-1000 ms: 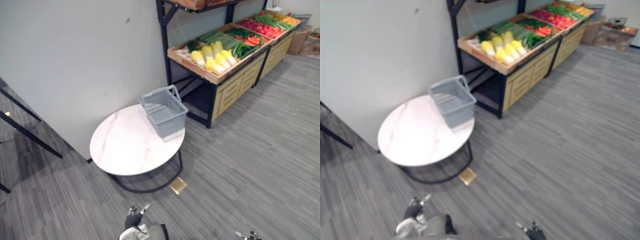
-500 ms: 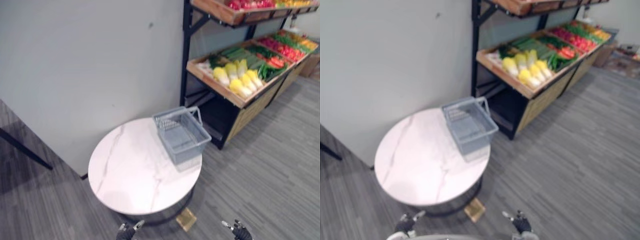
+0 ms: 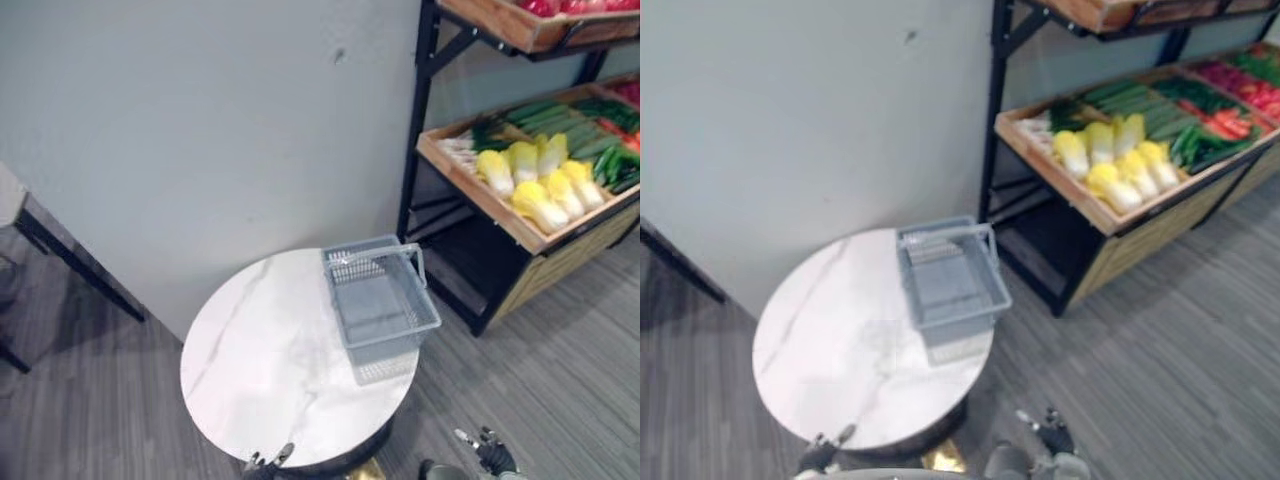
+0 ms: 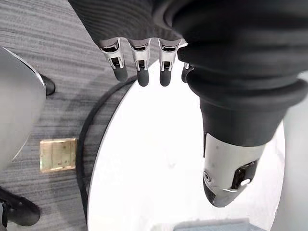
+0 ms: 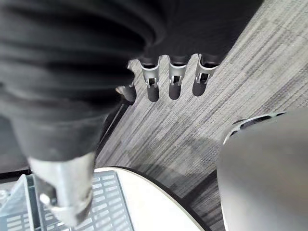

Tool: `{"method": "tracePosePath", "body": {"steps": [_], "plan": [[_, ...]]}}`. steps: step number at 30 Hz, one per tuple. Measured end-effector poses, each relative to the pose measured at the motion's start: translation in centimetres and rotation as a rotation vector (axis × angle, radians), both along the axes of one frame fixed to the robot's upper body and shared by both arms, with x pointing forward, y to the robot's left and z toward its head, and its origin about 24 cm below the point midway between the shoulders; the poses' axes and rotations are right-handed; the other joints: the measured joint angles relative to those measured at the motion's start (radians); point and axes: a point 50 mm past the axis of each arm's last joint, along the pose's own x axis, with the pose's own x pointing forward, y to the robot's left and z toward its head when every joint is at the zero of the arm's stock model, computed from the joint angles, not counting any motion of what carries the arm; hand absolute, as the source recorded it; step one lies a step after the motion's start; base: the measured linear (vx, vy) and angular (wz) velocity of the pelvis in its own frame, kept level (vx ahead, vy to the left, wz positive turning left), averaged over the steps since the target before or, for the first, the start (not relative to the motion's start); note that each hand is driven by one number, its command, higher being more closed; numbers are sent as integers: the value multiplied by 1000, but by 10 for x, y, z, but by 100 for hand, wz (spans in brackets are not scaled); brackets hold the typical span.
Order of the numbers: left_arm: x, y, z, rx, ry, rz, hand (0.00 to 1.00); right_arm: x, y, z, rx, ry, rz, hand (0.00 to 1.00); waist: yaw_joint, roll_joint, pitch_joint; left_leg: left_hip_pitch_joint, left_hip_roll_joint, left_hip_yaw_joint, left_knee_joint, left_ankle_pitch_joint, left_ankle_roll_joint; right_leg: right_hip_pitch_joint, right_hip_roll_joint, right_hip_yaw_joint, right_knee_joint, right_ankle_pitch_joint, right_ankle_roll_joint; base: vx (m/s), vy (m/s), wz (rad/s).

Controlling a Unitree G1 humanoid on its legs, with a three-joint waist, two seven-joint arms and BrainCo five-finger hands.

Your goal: Pick vegetable in the basket

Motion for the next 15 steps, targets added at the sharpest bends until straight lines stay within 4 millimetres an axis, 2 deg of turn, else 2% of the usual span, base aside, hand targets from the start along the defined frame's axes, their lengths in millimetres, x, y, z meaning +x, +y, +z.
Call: {"method": "tracePosePath", "body": {"steps": [2,5,7,9,10,11,12,14,15], "plan": [[-5,1,-1,1,14,21,0,0,2,-2,7,13,8,0,3,1,-1,-8,23,-22,3,50,-10,29,18,-34,-33,-8,-14,160,-259,40],[-8,5,-1,7,17,47,0,1,2,-2,7,22,14,0,2,-5,-2,-59,51,-72,80,87,-8,96,36,-99,-82,-17,-28,145,-226,55],[-5,7,0,14,14,37,0,0,0,-2,-2,24,18,0,0,-10,-1,-99,53,-58,141,119,3,128,32,-130,-111,-18,-34,124,-160,48],[-2,7,1,31,10,4,0,1,-11,4,-40,-9,3,0,0,-13,-1,-134,51,2,160,181,-4,156,19,-163,-156,-10,-43,125,-116,46],[-2,7,1,36,12,-6,0,3,-15,7,-55,-27,-9,0,-3,-14,-2,-142,51,17,157,185,-4,162,13,-173,-167,-8,-44,122,-63,41],[-2,7,1,43,11,-16,0,8,-25,14,-91,-64,-26,0,-11,-14,-2,-149,51,37,145,166,-4,168,6,-184,-179,-4,-44,112,-14,37],[-3,8,1,55,17,-13,0,22,-45,31,-169,-149,-59,0,-22,-14,-2,-159,33,70,93,119,-11,174,-2,-195,-198,5,-43,116,27,29],[-3,8,2,66,19,-22,0,39,-68,55,-282,-254,-74,0,-24,-12,-2,-177,10,73,27,112,-13,172,-4,-197,-205,14,-36,88,73,1],[-2,9,2,79,19,-36,0,50,-86,77,-401,-315,-58,0,-25,-9,-3,-181,1,72,-20,143,-9,170,1,-195,-204,16,-32,85,121,-28]]}}
